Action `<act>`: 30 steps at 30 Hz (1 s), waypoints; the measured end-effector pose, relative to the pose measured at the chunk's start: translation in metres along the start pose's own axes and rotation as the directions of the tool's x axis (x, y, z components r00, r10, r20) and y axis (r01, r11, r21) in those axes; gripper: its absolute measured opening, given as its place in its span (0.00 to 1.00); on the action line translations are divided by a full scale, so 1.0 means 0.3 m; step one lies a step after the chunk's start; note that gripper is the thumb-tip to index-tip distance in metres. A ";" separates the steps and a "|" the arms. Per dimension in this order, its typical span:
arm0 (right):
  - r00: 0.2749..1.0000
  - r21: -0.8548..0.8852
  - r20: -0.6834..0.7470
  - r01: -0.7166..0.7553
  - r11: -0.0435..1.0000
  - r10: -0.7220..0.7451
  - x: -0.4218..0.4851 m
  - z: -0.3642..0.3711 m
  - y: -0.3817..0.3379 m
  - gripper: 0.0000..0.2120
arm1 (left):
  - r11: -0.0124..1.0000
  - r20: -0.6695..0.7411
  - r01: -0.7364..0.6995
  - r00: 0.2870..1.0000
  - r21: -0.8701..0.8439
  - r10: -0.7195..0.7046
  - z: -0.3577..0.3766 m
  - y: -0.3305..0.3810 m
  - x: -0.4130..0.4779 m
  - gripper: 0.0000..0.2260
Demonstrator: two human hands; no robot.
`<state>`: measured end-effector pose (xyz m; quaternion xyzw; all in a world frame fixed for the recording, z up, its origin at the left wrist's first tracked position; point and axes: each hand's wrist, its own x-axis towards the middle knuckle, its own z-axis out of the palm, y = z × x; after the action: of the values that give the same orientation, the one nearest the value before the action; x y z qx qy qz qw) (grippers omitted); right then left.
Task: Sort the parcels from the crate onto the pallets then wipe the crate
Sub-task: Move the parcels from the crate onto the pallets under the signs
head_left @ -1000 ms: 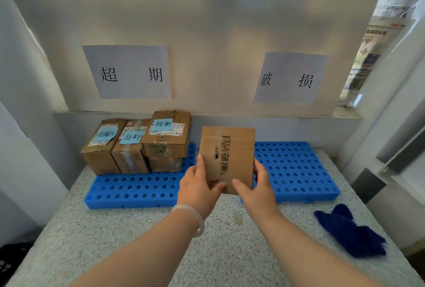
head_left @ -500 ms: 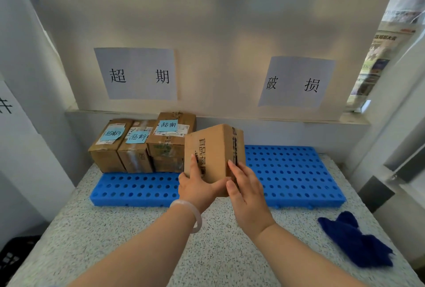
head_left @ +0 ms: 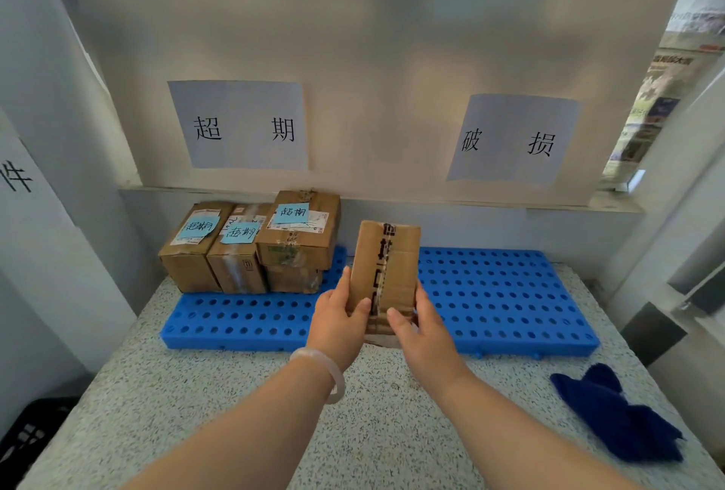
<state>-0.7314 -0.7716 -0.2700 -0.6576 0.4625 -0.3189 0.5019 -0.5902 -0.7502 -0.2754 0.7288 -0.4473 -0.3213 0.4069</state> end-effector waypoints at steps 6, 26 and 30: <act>0.995 -0.243 0.009 0.100 0.965 -0.101 -0.027 0.008 0.008 0.25 | 0.993 0.022 0.047 0.999 -0.111 -0.044 0.000 0.003 -0.002 0.59; 0.991 -0.045 -0.127 -0.038 0.998 0.032 0.055 -0.096 0.042 0.35 | 0.886 0.242 0.205 0.964 -0.416 -0.109 -0.052 -0.029 0.001 0.34; 0.987 -0.134 -0.151 -0.071 0.988 0.051 0.051 -0.108 0.053 0.39 | 0.941 0.235 0.148 0.969 -0.306 -0.076 -0.089 -0.015 0.011 0.33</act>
<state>-0.7589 -0.7988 -0.2764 -0.6512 0.5393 -0.3181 0.4289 -0.5651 -0.7438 -0.2674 0.6372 -0.3889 -0.4912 0.4489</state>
